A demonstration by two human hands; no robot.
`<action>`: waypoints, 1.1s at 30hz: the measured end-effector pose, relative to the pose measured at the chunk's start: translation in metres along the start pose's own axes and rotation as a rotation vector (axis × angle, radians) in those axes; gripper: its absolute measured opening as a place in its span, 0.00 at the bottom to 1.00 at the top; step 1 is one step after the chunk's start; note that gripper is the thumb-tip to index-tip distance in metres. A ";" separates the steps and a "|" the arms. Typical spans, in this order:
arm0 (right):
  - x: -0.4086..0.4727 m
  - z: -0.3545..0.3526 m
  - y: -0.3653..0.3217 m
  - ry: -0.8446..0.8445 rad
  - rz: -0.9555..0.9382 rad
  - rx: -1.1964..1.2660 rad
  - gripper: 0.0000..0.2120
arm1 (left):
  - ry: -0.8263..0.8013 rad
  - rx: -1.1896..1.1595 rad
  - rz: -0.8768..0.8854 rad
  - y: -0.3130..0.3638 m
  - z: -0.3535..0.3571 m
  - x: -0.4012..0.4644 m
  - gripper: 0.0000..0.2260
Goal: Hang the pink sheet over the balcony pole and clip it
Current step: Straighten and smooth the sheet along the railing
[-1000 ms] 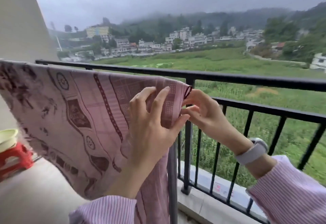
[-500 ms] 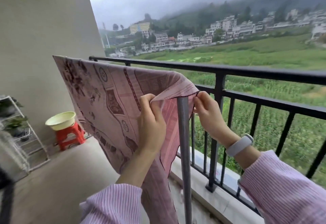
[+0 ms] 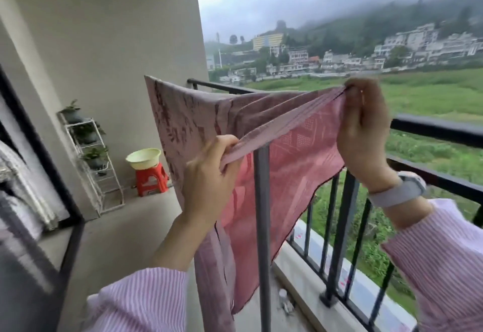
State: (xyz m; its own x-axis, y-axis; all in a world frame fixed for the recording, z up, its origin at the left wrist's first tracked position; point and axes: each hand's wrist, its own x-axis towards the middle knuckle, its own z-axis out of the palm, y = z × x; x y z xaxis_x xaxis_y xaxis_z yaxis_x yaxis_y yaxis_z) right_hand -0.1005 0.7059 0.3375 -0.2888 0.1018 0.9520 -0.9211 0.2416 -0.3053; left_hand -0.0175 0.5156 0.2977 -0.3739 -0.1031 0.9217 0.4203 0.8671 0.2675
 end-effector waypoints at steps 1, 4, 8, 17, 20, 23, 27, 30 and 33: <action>-0.019 0.000 0.004 -0.115 0.042 0.025 0.11 | -0.065 0.050 -0.053 -0.002 0.004 -0.013 0.07; -0.088 0.001 0.025 -0.406 0.176 0.066 0.11 | -0.130 0.112 -0.229 -0.006 0.007 -0.053 0.03; -0.116 -0.004 0.038 -0.528 0.368 0.128 0.20 | -0.006 0.172 -0.255 0.008 0.002 -0.073 0.09; -0.152 0.007 0.024 -0.604 0.506 0.286 0.09 | 0.074 0.156 -0.350 0.038 -0.001 -0.124 0.11; -0.156 0.004 0.021 -0.388 0.638 0.289 0.06 | 0.061 0.162 -0.323 0.039 -0.003 -0.132 0.10; -0.148 -0.009 0.026 -0.254 0.649 0.171 0.09 | 0.074 0.179 -0.296 0.046 -0.001 -0.133 0.10; -0.129 -0.033 0.025 -0.191 0.505 0.071 0.06 | 0.081 0.212 -0.238 0.059 0.004 -0.132 0.09; -0.111 -0.053 0.021 -0.071 0.394 0.031 0.06 | 0.066 0.226 -0.178 0.069 0.008 -0.137 0.09; -0.106 -0.064 0.015 -0.012 0.297 0.057 0.06 | 0.030 0.243 -0.163 0.070 0.010 -0.147 0.09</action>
State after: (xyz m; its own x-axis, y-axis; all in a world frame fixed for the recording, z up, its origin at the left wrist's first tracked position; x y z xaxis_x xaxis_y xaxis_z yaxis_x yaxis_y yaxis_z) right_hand -0.0674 0.7610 0.2308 -0.5509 0.1481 0.8213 -0.8087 0.1484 -0.5692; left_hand 0.0582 0.5963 0.1781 -0.3940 -0.2615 0.8811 0.1451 0.9290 0.3406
